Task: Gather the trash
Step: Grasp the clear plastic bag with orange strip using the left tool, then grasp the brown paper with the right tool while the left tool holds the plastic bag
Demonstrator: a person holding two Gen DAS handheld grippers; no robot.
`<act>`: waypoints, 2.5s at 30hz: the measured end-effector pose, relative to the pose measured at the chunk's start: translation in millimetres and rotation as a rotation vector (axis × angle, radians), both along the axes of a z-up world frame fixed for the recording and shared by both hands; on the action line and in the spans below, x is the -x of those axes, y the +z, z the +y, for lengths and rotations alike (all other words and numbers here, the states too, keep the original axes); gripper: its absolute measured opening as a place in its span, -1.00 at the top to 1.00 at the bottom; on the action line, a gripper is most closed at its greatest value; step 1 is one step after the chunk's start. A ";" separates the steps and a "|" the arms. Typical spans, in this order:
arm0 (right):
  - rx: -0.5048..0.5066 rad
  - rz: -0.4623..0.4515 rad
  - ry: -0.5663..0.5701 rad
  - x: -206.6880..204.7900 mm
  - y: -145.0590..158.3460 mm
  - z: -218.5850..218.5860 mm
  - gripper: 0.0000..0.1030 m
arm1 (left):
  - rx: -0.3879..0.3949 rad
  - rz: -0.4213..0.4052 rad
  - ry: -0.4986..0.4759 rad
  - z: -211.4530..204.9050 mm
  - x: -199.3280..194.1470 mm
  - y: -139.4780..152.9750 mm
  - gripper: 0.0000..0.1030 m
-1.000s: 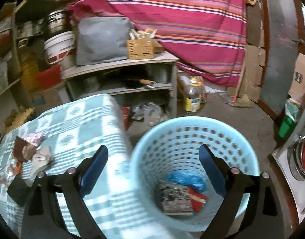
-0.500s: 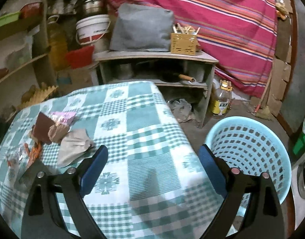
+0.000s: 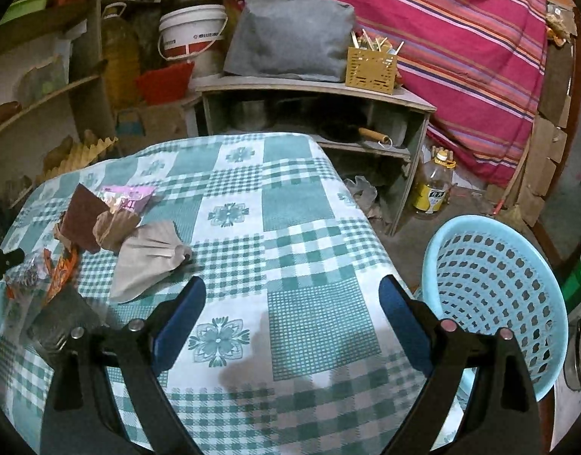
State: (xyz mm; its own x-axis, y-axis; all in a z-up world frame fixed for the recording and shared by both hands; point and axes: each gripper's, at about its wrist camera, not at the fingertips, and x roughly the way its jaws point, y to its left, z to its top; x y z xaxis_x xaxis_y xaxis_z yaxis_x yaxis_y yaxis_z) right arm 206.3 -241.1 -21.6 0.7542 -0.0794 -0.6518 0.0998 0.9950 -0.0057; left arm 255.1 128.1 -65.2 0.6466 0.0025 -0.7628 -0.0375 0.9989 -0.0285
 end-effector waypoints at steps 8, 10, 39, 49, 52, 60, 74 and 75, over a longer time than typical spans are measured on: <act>0.008 0.007 0.020 -0.2 -2.3 6.8 -0.76 | -0.022 0.041 -0.007 -5.9 -5.6 -10.8 -0.64; 0.008 0.008 0.020 -0.7 -2.5 7.2 -0.76 | -0.003 0.063 -0.019 -6.0 -7.7 -14.2 -0.43; 0.022 -0.013 0.060 -9.9 -2.3 36.4 -0.76 | 0.004 -0.048 -0.056 -14.4 14.4 23.5 0.60; 0.044 -0.010 0.154 -29.3 -12.1 75.3 -0.76 | 0.017 -0.046 -0.043 -9.0 9.7 20.8 0.60; 0.068 0.005 0.182 -40.1 -17.5 87.5 -0.76 | 0.024 -0.049 -0.043 -7.8 9.3 20.9 0.60; 0.006 0.006 0.205 -62.1 -7.9 100.9 -0.76 | 0.046 -0.082 -0.024 -0.7 13.8 33.3 0.60; 0.085 0.068 0.287 -87.5 -20.4 166.3 -0.76 | 0.028 -0.084 0.047 29.4 11.6 35.5 0.60; 0.084 0.073 0.281 -90.2 -20.7 167.4 -0.76 | 0.032 -0.083 0.055 32.1 11.3 35.1 0.60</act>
State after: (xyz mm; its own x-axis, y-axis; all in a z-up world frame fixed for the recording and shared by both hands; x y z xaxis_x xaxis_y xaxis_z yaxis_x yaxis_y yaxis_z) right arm 296.5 -73.7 -42.3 0.7053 0.0701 -0.7054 -0.1833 0.9793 -0.0860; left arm 243.8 160.2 -30.1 0.7069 0.0163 -0.7072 -0.0884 0.9939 -0.0654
